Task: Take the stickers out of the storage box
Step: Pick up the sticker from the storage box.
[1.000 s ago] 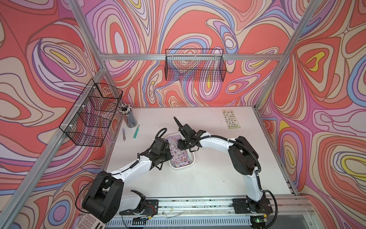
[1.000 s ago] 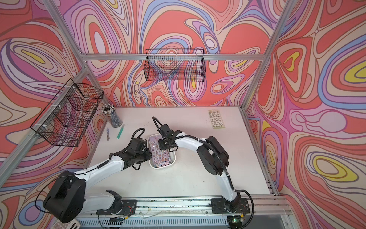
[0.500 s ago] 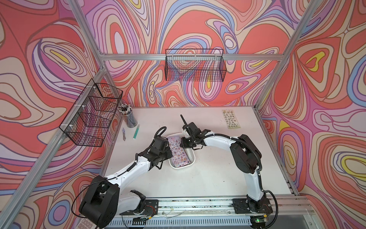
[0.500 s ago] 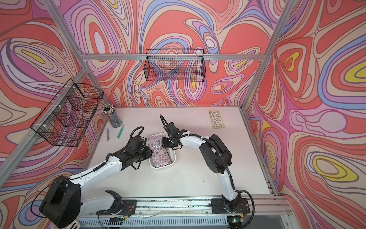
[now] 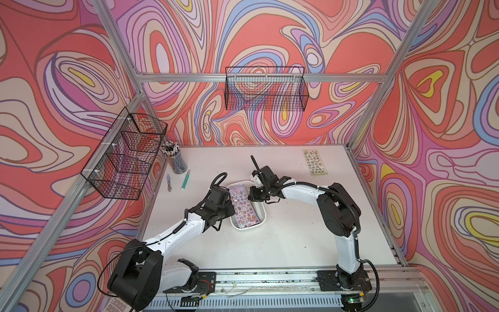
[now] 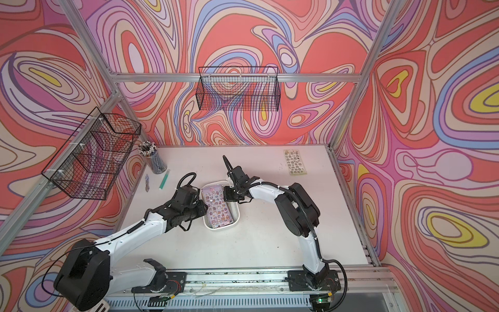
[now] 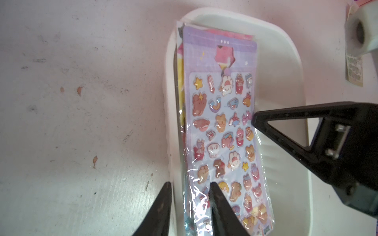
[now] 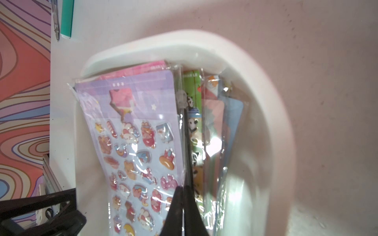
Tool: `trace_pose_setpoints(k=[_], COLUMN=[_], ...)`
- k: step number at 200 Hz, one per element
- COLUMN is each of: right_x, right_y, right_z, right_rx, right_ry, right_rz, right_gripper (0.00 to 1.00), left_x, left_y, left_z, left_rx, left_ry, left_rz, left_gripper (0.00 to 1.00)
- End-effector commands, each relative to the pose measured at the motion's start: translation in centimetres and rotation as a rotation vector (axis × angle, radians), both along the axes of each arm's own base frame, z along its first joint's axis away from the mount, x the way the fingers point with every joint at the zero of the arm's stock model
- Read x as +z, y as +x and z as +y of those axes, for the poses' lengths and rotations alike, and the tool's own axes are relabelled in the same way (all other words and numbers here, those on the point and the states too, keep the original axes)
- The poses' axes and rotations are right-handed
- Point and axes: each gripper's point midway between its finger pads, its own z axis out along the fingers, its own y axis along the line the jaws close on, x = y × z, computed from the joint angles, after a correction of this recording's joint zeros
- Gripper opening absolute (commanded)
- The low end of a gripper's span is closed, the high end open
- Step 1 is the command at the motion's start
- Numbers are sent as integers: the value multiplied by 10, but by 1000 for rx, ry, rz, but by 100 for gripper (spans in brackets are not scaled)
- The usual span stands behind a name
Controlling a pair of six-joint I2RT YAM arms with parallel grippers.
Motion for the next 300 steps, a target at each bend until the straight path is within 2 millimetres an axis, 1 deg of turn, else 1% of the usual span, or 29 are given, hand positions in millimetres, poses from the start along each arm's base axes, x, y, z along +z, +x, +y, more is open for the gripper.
trace_pose_setpoints(k=[1, 38, 88, 114, 116, 149, 160, 162, 165, 178, 195, 223, 278, 300], right_x=[23, 50, 78, 93, 94, 119, 118, 128, 133, 141, 150, 161, 178, 180], right_y=[-1, -1, -3, -2, -1, 0, 0, -1, -1, -2, -4, -6, -4, 3], right_z=[-1, -4, -7, -14, -15, -22, -23, -25, -26, -32, -41, -65, -126, -153], right_rx=[-3, -19, -18, -29, -32, -37, -38, -39, -39, -45, -57, -85, -155, -190], right_ry=[41, 82, 105, 118, 119, 169, 165, 178, 183, 193, 200, 210, 257, 261], right_rz=[-25, -73, -113, -133, -135, -158, -154, -171, -179, -188, -200, -214, -212, -206], right_gripper=[0, 0, 0, 0, 0, 0, 0, 0, 0, 0, 0, 0, 0, 0], left_x=[8, 6, 8, 10, 7, 8, 8, 8, 8, 9, 10, 13, 13, 11], left_y=[2, 0, -1, -1, -4, -7, -8, -8, -9, -9, -9, -8, -9, -8], left_z=[2, 3, 5, 5, 6, 9, 9, 9, 10, 10, 10, 9, 9, 8], left_rx=[7, 6, 9, 9, 9, 9, 9, 9, 9, 9, 7, -1, -9, -17], left_ry=[17, 23, 24, 21, 29, 35, 36, 35, 36, 35, 33, 36, 41, 46], left_rz=[-11, -10, -16, -24, -7, -6, -4, -6, -3, -6, -10, -13, -11, -11], left_gripper=[35, 35, 35, 35, 35, 35, 35, 35, 35, 35, 35, 35, 35, 35])
